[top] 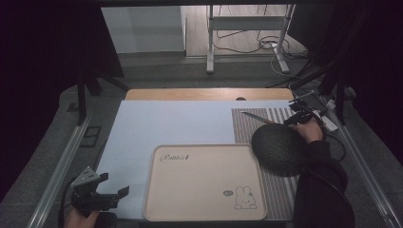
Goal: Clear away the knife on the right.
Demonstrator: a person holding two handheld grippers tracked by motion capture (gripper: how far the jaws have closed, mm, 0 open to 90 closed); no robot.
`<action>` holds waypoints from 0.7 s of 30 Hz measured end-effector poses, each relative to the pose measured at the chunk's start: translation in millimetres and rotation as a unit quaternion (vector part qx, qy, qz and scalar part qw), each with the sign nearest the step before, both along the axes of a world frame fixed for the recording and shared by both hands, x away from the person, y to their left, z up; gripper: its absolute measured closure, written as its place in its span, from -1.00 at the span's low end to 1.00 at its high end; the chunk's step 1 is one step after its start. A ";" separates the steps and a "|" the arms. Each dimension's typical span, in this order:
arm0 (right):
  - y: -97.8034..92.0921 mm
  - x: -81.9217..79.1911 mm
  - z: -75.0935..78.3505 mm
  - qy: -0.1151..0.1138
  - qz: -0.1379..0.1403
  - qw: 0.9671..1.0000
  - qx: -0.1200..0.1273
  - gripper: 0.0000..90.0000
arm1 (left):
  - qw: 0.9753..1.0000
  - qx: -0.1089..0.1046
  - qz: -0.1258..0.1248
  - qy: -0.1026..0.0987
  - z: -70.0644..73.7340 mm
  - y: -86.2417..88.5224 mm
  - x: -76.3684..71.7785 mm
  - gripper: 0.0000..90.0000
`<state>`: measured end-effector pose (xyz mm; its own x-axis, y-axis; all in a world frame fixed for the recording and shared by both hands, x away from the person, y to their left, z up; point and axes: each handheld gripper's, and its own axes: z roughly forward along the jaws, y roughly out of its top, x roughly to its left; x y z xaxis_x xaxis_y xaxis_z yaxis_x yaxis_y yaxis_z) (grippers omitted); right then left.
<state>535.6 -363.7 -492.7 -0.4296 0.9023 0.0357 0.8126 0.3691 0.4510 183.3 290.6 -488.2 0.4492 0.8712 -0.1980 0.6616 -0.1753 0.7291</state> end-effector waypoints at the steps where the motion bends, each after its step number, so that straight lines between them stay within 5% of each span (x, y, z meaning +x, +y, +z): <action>1: 0.3 0.0 2.1 -0.007 -0.003 1.000 -0.001 0.88 | 1.000 0.000 0.000 0.000 0.0 0.0 0.0 -0.97; 5: 2.2 -0.1 11.9 -0.042 -0.014 0.999 0.002 0.46 | 1.000 0.001 0.000 0.000 0.0 -0.1 0.0 -0.97; 9: 9.6 0.4 17.3 -0.050 -0.005 0.999 0.014 0.01 | 1.000 0.000 0.000 0.000 0.0 0.0 0.1 -0.97; 16: 38.4 4.3 18.1 -0.047 0.024 0.999 0.010 -0.72 | 1.000 0.000 0.000 0.001 -0.1 0.0 0.2 -0.97; 21: 59.6 8.7 13.9 -0.038 0.041 0.998 -0.001 -1.00 | 1.000 -0.001 0.000 0.001 -0.2 0.3 0.2 -0.97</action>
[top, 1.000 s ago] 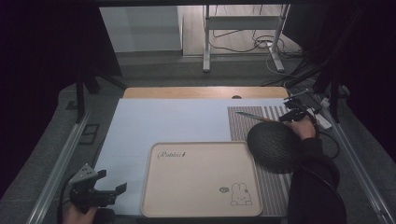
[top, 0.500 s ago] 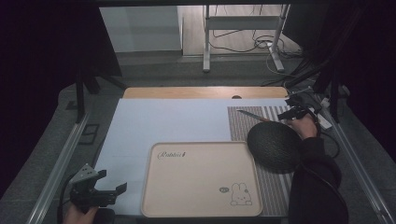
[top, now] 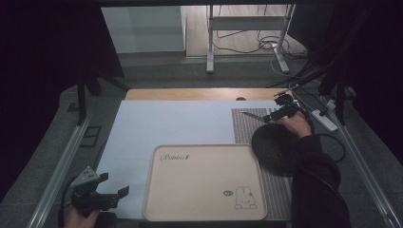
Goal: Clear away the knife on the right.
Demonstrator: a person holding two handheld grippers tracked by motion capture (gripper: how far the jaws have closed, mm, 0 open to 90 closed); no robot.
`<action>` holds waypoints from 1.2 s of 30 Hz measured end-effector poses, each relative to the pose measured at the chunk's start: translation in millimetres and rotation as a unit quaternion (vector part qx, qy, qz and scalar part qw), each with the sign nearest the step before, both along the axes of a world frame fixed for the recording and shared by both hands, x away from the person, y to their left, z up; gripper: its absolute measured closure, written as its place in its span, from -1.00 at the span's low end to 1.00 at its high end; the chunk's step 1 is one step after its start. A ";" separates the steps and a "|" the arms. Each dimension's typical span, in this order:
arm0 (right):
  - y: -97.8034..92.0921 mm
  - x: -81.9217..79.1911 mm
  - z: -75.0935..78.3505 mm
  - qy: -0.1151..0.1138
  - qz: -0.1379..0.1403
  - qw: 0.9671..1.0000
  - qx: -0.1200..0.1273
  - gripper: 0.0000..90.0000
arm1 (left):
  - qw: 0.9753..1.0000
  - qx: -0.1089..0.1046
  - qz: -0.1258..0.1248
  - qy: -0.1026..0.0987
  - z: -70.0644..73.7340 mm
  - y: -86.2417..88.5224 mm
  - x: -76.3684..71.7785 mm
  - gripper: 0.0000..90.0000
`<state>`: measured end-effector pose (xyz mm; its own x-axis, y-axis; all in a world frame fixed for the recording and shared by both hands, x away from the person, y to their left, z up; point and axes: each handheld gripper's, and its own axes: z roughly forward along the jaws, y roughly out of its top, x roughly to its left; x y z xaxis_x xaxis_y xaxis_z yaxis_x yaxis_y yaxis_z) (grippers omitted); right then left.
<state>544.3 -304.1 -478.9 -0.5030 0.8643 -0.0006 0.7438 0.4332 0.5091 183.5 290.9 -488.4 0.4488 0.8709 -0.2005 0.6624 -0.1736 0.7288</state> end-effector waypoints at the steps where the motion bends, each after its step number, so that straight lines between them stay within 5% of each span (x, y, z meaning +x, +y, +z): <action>1: 3.4 1.3 -1.2 0.003 0.004 1.000 -0.004 -1.00 | 1.000 0.000 0.000 0.000 0.0 0.1 0.0 -0.97; 8: 18.3 10.6 -13.0 0.023 0.020 0.999 -0.028 -1.00 | 1.000 -0.001 0.001 0.001 -0.2 0.4 0.1 -0.97; 16: 11.0 19.8 -30.7 0.042 0.014 0.998 -0.050 -1.00 | 1.000 -0.003 0.002 0.002 -0.3 0.9 0.3 -0.97; 19: 5.8 19.2 -27.3 0.035 0.025 0.998 -0.044 -0.71 | 1.000 -0.004 0.002 0.002 -0.3 1.0 0.1 -0.97; 28: -1.9 16.7 -18.4 0.023 0.066 0.997 -0.027 0.65 | 1.000 -0.003 0.003 0.003 -0.4 0.6 0.4 -0.97; 36: -6.6 19.5 -18.2 0.024 0.085 0.996 -0.022 0.73 | 1.000 -0.004 0.003 0.004 -0.4 1.2 0.4 -0.97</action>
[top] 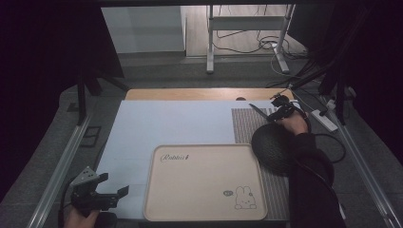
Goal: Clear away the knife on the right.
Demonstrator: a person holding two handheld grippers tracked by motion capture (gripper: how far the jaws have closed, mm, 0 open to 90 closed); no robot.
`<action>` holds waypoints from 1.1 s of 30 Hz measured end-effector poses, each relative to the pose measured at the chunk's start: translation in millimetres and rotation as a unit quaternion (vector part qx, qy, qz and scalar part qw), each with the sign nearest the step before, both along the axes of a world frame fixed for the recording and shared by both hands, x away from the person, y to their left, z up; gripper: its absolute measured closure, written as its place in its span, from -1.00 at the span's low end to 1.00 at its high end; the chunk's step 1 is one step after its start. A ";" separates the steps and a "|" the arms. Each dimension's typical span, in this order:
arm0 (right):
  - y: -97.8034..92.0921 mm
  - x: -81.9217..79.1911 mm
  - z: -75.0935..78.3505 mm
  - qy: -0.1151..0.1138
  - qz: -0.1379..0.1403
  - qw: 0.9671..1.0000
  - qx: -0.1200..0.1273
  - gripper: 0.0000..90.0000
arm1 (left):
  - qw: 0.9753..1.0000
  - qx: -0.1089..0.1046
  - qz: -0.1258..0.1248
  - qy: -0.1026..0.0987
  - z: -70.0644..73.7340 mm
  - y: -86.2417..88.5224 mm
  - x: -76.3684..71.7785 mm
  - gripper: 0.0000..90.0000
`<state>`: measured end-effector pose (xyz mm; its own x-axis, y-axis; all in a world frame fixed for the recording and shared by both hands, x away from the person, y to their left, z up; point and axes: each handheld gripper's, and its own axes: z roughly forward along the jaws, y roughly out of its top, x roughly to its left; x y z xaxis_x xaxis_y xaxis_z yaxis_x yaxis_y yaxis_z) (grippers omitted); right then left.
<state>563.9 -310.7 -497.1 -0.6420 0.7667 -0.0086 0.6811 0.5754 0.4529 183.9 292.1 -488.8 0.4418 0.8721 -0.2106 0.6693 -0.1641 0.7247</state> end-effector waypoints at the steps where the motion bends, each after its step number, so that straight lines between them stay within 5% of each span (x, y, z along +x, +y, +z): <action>1: -0.6 0.4 0.0 -0.003 0.000 1.000 -0.002 0.73 | 1.000 0.000 0.000 0.000 -0.1 -0.1 0.0 -0.97; 12: -27.5 1.4 2.7 -0.018 -0.016 0.999 -0.022 0.73 | 1.000 0.000 0.001 0.000 0.0 -0.2 0.2 -0.97; 22: -53.6 -6.4 21.1 -0.033 -0.050 0.998 -0.009 0.73 | 1.000 0.000 0.001 -0.001 0.1 -0.2 0.0 -0.97; 33: -44.5 -24.0 36.1 -0.019 -0.055 0.998 0.015 0.73 | 1.000 0.001 0.001 -0.002 0.4 -0.5 -0.2 -0.97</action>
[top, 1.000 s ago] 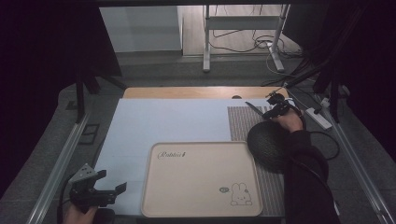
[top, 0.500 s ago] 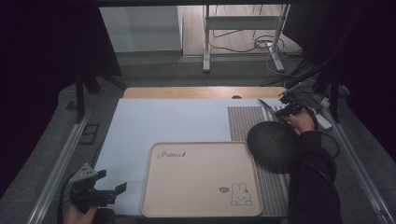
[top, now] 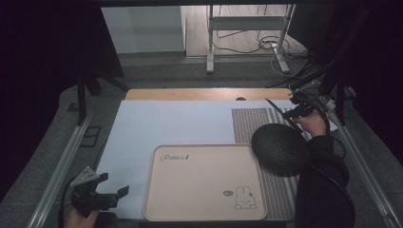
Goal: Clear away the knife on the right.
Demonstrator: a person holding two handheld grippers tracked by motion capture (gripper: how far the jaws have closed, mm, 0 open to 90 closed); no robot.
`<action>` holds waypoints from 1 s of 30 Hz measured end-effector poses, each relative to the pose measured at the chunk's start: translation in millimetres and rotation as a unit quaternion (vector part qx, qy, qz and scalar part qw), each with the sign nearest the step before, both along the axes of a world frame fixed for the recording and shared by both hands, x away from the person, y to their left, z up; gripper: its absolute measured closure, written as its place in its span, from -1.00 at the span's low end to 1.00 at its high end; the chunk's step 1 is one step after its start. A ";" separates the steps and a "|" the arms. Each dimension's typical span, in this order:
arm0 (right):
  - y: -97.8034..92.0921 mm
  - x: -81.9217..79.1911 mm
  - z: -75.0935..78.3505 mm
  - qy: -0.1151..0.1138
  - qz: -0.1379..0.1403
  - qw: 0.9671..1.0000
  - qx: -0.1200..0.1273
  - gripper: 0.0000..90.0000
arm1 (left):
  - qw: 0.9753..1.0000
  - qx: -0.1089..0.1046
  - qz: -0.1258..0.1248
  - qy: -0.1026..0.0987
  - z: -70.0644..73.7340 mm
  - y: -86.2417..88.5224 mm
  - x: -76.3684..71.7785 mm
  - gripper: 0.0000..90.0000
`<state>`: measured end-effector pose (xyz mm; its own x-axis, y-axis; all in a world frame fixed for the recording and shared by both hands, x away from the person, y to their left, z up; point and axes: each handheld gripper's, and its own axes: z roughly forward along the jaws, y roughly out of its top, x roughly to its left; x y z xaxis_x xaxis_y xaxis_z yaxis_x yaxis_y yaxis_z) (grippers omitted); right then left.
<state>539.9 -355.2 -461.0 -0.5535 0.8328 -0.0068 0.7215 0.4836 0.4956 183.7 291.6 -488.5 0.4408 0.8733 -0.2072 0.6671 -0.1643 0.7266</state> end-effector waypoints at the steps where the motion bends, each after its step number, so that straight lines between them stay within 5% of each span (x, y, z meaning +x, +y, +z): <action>1: 2.3 -1.6 -0.2 0.000 0.003 1.000 0.000 0.73 | 1.000 0.000 0.000 0.000 0.0 0.1 0.0 -0.97; 15: 21.0 -25.9 3.3 0.006 0.015 0.999 0.034 0.73 | 1.000 0.001 -0.002 0.000 0.3 -0.5 0.5 -0.97; 30: 48.9 -58.5 -0.7 0.014 0.050 0.998 0.038 0.73 | 1.000 -0.001 -0.003 -0.001 0.4 -1.1 1.4 -0.97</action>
